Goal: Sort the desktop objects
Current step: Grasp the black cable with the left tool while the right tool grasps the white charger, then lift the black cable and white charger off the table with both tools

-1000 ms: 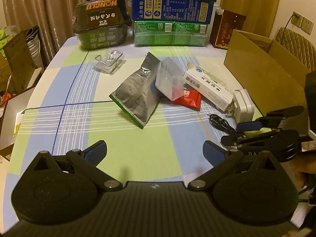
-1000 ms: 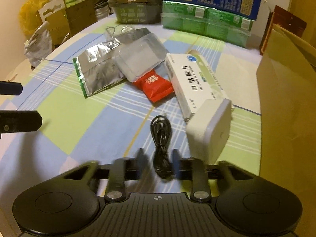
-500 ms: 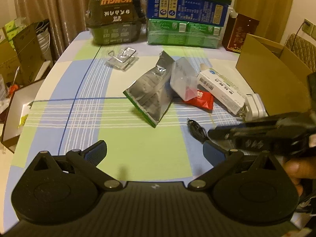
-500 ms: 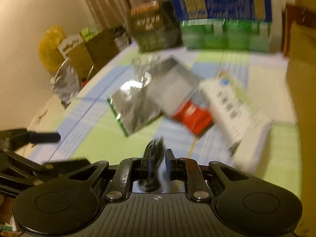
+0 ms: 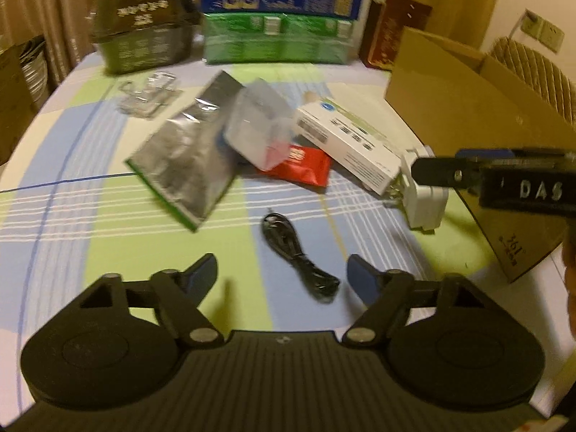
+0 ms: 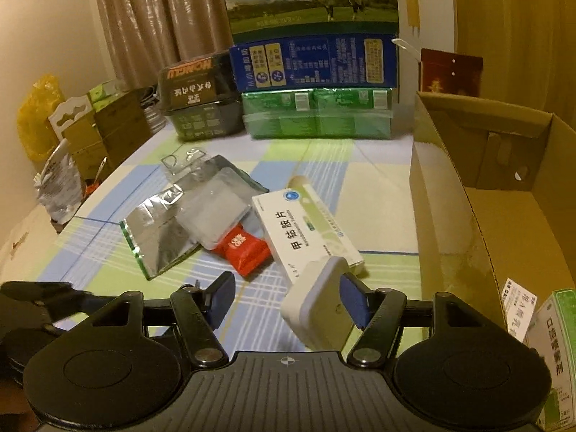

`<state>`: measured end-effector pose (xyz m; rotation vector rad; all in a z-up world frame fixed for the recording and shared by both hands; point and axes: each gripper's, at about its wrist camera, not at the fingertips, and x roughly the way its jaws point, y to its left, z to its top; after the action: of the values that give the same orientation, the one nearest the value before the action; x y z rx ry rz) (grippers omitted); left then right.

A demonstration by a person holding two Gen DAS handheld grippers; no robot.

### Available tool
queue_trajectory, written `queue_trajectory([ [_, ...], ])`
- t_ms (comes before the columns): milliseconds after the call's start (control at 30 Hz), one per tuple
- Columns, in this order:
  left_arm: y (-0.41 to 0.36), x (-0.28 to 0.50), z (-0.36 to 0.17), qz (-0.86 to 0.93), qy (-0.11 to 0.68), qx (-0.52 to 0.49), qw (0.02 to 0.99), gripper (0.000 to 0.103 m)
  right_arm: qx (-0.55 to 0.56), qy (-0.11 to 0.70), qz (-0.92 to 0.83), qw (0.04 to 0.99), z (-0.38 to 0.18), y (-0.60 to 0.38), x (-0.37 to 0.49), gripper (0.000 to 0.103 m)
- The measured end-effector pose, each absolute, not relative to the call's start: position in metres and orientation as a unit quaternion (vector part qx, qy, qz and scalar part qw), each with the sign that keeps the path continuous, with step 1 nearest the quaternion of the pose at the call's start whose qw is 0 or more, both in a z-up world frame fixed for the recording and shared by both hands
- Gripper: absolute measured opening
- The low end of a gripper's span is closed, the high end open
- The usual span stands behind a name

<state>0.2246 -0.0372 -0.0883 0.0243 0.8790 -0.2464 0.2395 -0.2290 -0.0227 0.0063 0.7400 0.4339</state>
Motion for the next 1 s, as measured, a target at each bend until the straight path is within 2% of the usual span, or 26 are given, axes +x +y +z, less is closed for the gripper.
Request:
queue_trajectory([
  [133,-0.048,0.232,-0.104,-0.128,0.428,0.023,0.895,0.059,-0.010,0.365,0.211,0.907,-0.026,-0.226,0.242,0.062],
  [167,-0.050,0.234,-0.107,-0.127,0.430,0.028,0.893,0.051,-0.015,0.369,0.208,0.906,-0.028,-0.225,0.244,0.062],
  [300,-0.051,0.237,-0.111,-0.122,0.431,0.039,0.893,0.027,-0.034,0.391,0.193,0.899,-0.038,-0.220,0.249,0.063],
  [333,-0.049,0.237,-0.110,-0.120,0.432,0.042,0.893,0.016,-0.038,0.396,0.192,0.897,-0.041,-0.219,0.251,0.063],
  [633,-0.037,0.234,-0.107,-0.108,0.436,0.038,0.892,0.012,-0.038,0.421,0.177,0.889,-0.058,-0.216,0.262,0.063],
  [700,-0.037,0.234,-0.107,-0.108,0.437,0.038,0.892,0.012,-0.036,0.425,0.174,0.888,-0.059,-0.217,0.261,0.043],
  [900,-0.033,0.220,-0.103,-0.102,0.442,0.036,0.890,0.009,-0.045,0.420,0.192,0.886,-0.051,-0.212,0.239,0.026],
  [1000,-0.028,0.207,-0.100,-0.099,0.444,0.037,0.890,0.008,-0.043,0.422,0.218,0.879,-0.049,-0.207,0.221,0.026],
])
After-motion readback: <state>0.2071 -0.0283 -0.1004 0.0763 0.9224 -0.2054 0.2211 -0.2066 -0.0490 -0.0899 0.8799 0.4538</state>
